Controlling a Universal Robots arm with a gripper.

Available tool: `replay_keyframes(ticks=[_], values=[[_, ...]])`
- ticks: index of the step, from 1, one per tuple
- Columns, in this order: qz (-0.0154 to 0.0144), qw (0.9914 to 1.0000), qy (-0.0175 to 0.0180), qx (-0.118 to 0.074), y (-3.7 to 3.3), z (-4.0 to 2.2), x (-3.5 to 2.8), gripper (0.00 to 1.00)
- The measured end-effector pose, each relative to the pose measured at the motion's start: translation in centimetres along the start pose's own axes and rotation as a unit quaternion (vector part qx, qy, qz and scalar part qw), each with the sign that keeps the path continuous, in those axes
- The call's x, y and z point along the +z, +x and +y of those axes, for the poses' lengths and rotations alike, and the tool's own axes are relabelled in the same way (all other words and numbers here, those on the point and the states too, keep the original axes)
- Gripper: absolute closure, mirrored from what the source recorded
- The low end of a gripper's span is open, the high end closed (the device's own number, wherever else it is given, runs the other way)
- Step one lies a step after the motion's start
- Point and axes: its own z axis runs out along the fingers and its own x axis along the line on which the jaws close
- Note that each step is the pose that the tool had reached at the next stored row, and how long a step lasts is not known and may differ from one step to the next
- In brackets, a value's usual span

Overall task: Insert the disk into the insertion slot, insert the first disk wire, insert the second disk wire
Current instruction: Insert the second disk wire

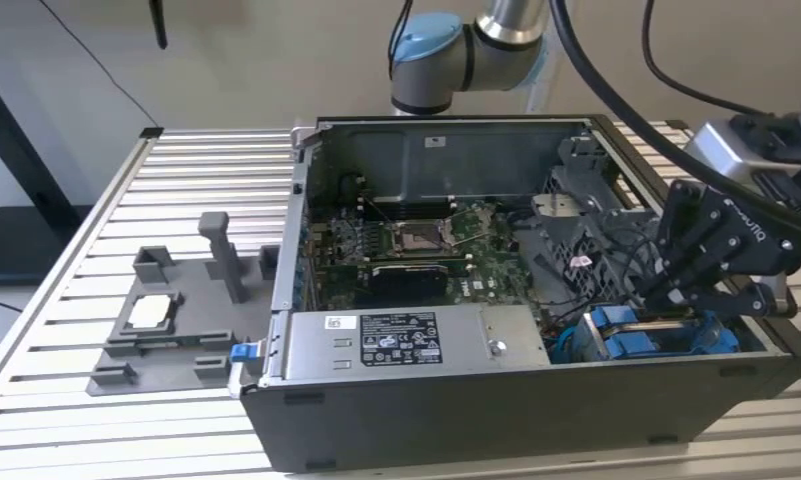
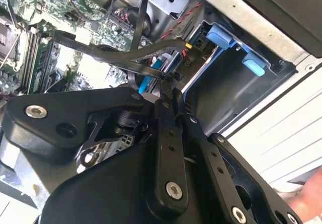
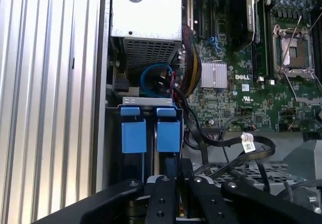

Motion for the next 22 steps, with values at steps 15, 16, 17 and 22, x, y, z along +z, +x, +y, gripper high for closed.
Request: replay_keyframes(ticks=[15,16,17,22], values=[[0.0001,1.0,0.0,0.0,0.17,-0.27,0.57,0.84],[-0.0001,1.0,0.0,0.0,0.17,-0.28,0.59,0.84],[-0.0001,1.0,0.0,0.0,0.17,-0.27,0.6,0.84],[-0.0002,1.0,0.0,0.0,0.18,-0.28,0.63,0.83]])
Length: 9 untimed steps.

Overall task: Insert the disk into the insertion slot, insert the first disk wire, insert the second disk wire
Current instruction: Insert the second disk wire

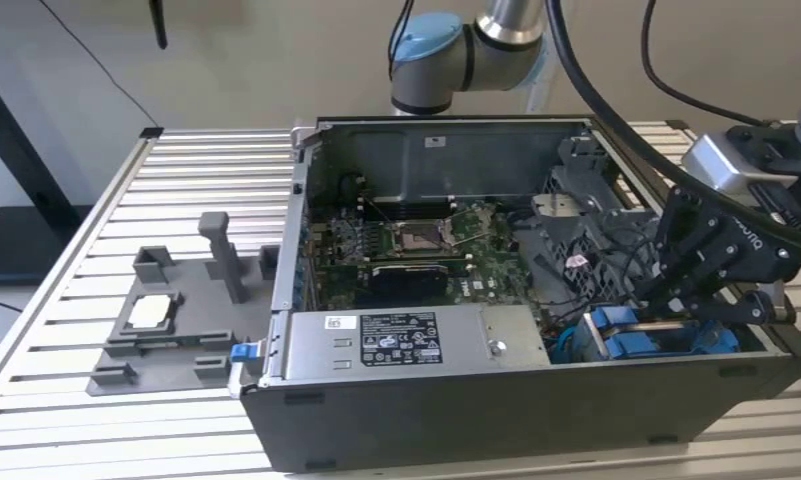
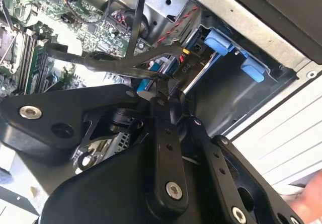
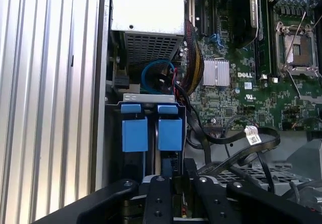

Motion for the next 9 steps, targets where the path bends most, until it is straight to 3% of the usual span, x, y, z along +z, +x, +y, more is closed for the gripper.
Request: replay_keyframes(ticks=[1,9], values=[[0.0001,1.0,0.0,0.0,-0.01,0.02,-0.08,0.76],[0.0,1.0,0.0,0.0,-0.3,0.37,-2.03,0.76]])
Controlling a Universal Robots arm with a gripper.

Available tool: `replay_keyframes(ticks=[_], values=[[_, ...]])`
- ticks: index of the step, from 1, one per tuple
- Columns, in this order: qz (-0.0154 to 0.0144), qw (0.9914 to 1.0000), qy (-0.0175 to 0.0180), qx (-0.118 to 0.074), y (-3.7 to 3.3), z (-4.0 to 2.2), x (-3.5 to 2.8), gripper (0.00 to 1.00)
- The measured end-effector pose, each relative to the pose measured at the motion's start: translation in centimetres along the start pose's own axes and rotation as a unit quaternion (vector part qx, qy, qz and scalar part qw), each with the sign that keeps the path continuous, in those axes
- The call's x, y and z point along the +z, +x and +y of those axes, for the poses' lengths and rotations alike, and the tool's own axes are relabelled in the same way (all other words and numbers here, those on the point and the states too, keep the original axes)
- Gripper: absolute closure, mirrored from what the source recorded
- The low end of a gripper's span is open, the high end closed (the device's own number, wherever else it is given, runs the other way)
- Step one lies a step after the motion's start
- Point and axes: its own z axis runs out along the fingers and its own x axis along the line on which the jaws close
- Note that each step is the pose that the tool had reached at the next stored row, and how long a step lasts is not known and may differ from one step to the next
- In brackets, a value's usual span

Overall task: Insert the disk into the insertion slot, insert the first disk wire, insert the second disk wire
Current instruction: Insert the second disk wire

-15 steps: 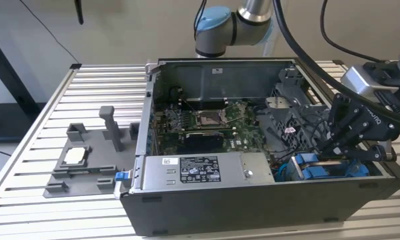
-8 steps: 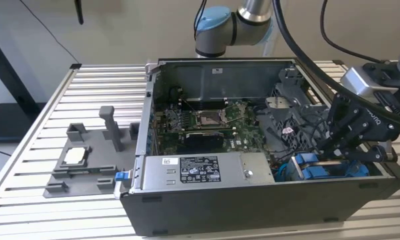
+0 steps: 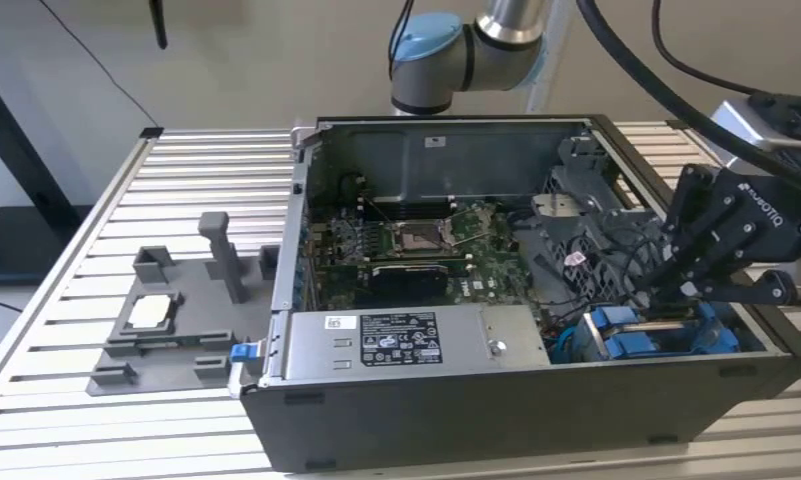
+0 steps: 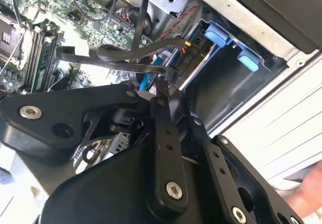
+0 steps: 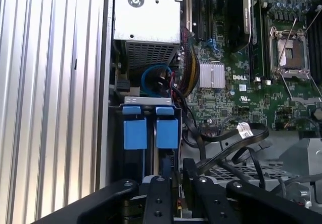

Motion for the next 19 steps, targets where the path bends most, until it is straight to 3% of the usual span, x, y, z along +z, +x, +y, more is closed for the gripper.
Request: replay_keyframes(ticks=[8,19], values=[[0.0,1.0,0.002,0.0,-0.21,0.27,-1.45,0.76],[-0.0058,0.99998,0.0021,-0.001,-0.23,0.28,-1.53,0.76]])
